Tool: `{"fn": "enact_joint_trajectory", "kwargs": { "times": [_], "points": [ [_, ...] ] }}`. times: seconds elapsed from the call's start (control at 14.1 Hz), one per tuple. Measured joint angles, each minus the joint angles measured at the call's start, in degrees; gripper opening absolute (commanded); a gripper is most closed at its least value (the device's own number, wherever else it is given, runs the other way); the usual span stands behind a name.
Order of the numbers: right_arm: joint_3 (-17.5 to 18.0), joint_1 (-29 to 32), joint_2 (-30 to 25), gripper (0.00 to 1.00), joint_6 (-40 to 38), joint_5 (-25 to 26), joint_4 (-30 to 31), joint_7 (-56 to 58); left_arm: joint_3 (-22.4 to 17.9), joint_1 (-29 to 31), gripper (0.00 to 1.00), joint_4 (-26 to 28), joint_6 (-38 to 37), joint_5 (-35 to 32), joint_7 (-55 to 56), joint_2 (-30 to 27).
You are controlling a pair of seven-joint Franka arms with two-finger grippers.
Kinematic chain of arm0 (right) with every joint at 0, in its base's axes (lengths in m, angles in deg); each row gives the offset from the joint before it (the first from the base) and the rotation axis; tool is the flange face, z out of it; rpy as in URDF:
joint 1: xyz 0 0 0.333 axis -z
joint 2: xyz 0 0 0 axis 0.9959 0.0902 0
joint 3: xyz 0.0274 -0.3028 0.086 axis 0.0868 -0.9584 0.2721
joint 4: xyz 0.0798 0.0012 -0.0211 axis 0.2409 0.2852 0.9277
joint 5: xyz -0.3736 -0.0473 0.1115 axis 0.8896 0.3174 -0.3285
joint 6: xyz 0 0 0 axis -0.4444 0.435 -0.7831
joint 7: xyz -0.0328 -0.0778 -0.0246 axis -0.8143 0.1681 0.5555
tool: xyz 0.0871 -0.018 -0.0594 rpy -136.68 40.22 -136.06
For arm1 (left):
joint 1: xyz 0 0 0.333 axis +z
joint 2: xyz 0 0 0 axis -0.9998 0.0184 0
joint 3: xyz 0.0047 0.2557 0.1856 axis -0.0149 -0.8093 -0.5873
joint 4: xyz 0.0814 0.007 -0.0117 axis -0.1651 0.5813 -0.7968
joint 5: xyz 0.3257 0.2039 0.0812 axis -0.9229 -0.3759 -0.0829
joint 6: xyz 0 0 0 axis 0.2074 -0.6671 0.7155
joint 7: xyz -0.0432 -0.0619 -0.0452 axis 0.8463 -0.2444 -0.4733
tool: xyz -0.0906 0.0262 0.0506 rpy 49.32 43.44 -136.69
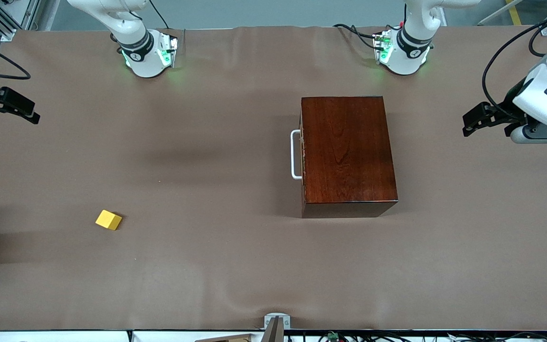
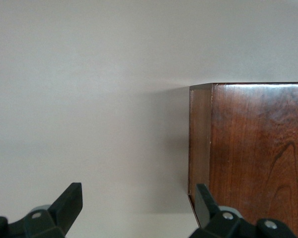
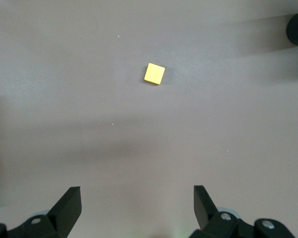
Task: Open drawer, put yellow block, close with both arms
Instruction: 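Move the left gripper to the white drawer handle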
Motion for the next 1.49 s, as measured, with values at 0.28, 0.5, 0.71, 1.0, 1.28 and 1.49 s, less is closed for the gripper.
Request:
{"fn": "enact_joint_trajectory", "kwargs": {
  "times": [0.28, 0.5, 0.71, 1.0, 1.28, 1.49],
  "points": [
    [0.06, -0.02, 0.0, 1.0, 0.0, 0.0, -0.1, 0.0, -0.01, -0.01, 1.0, 0.0, -0.03, 0.0, 0.0, 0.0],
    [0.07, -0.02, 0.0, 1.0, 0.03, 0.0, -0.12, 0.0, -0.01, 0.0, 1.0, 0.0, -0.05, 0.0, 0.01, 0.0],
    [0.0, 0.04, 0.18, 1.0, 0.11, 0.04, -0.05, 0.0, -0.07, 0.07, 1.0, 0.0, -0.07, 0.04, 0.07, 0.05],
    [-0.24, 0.14, 1.76, 1.0, 0.98, 0.08, 0.14, 0.0, 0.15, -0.25, 1.0, 0.01, -0.14, 0.26, 0.07, 0.79],
    [-0.31, 0.16, 2.93, 1.0, 1.12, 0.31, 0.15, 0.0, 4.38, -0.75, 1.0, -1.67, -0.04, 0.61, 1.57, 1.49],
    [-0.51, 0.24, 2.93, 1.0, 1.13, 0.36, 0.13, 0.0, 11.9, -2.06, 1.0, -6.05, -0.04, 0.69, 9.05, 3.52]
  ]
}}
